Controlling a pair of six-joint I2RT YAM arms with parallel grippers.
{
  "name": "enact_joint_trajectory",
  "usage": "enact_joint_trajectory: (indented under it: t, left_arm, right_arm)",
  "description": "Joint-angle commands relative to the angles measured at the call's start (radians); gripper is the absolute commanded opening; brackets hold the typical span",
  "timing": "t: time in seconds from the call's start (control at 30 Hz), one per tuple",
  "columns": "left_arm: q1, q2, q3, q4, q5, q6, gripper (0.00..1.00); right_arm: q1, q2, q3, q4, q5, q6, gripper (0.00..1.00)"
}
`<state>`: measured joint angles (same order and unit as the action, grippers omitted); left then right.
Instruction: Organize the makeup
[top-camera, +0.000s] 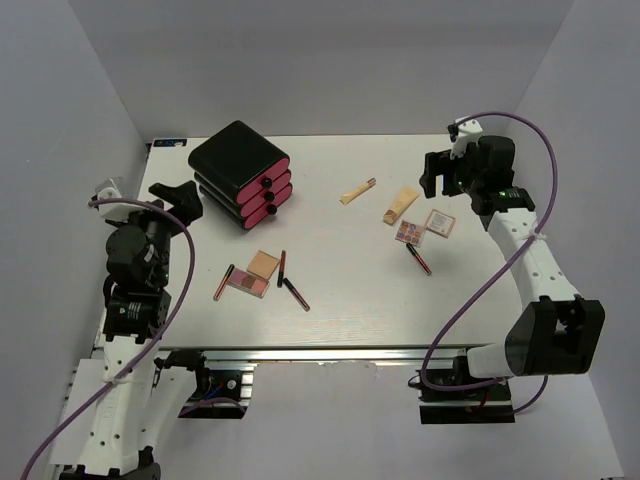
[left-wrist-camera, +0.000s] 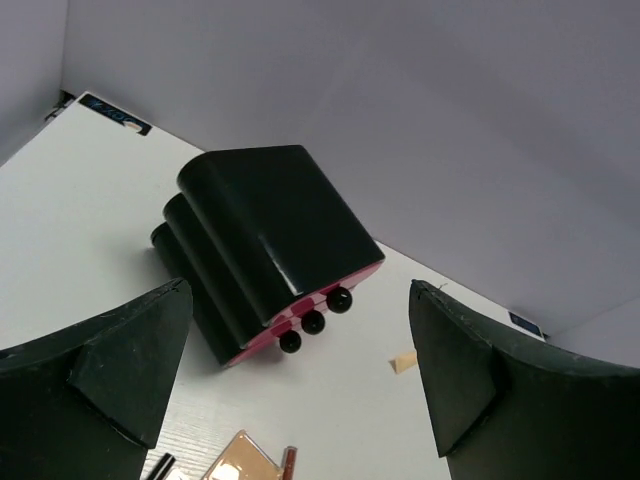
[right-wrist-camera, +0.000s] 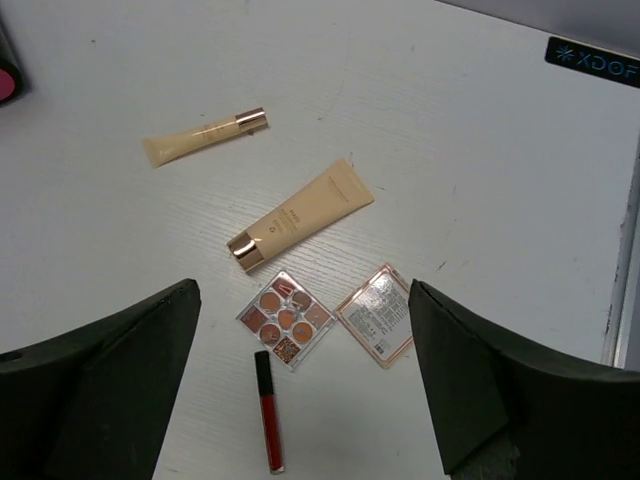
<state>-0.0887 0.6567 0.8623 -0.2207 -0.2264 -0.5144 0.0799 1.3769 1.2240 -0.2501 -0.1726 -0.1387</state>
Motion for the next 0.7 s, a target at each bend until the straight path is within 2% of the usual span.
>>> enact_joint_trajectory:
  t: [0.0, 0.1, 0.17, 0.2, 0.23, 0.3, 0.33, 0.4, 0.43, 0.5, 0.53, 0.57, 0.63, 0.67]
  left_arm:
    - [0.001, 0.023, 0.007, -0.022, 0.091, -0.004, 0.98]
    - [0.001, 0.037, 0.02, -0.022, 0.148, -0.024, 0.98]
    - [0.001, 0.061, 0.036, -0.029, 0.183, -0.036, 0.93]
    - [0.001, 0.07, 0.046, -0.043, 0.196, -0.038, 0.87]
    - [0.001, 0.099, 0.055, -0.051, 0.212, -0.039, 0.58]
    - [0.001, 0.13, 0.079, -0.075, 0.272, -0.052, 0.27]
    - [0.001, 0.144, 0.083, -0.077, 0.286, -0.059, 0.1]
    - [0.001, 0.172, 0.077, -0.062, 0.333, -0.079, 0.05]
    - [0.001, 0.178, 0.073, -0.057, 0.346, -0.093, 0.06]
    - [0.001, 0.192, 0.072, -0.055, 0.37, -0.104, 0.27]
    - [0.001, 0.193, 0.072, -0.054, 0.377, -0.111, 0.41]
    - [0.001, 0.193, 0.073, -0.054, 0.383, -0.122, 0.64]
    - [0.001, 0.19, 0.069, -0.055, 0.392, -0.136, 0.76]
    - [0.001, 0.192, 0.064, -0.057, 0.395, -0.148, 0.79]
  right_arm:
    - [0.004, -0.007, 0.017, -0.052, -0.071, -0.015, 0.89]
    - [0.004, -0.016, -0.009, -0.046, -0.23, -0.137, 0.89]
    - [0.024, -0.022, -0.026, -0.07, -0.376, -0.32, 0.89]
    - [0.043, -0.022, -0.035, -0.099, -0.392, -0.385, 0.89]
    - [0.067, -0.024, -0.046, -0.115, -0.392, -0.451, 0.89]
    - [0.18, -0.012, -0.07, -0.158, -0.319, -0.61, 0.9]
    - [0.214, -0.007, -0.08, -0.167, -0.3, -0.63, 0.89]
    - [0.295, 0.004, -0.09, -0.144, -0.309, -0.639, 0.9]
    - [0.325, 0.014, -0.08, -0.137, -0.297, -0.633, 0.9]
    - [0.382, 0.079, -0.037, -0.1, -0.275, -0.592, 0.89]
    - [0.391, 0.108, -0.002, -0.101, -0.278, -0.566, 0.89]
    - [0.399, 0.175, 0.094, -0.138, -0.341, -0.529, 0.89]
    - [0.402, 0.233, 0.176, -0.105, -0.381, -0.425, 0.89]
    - [0.402, 0.284, 0.225, -0.063, -0.401, -0.257, 0.88]
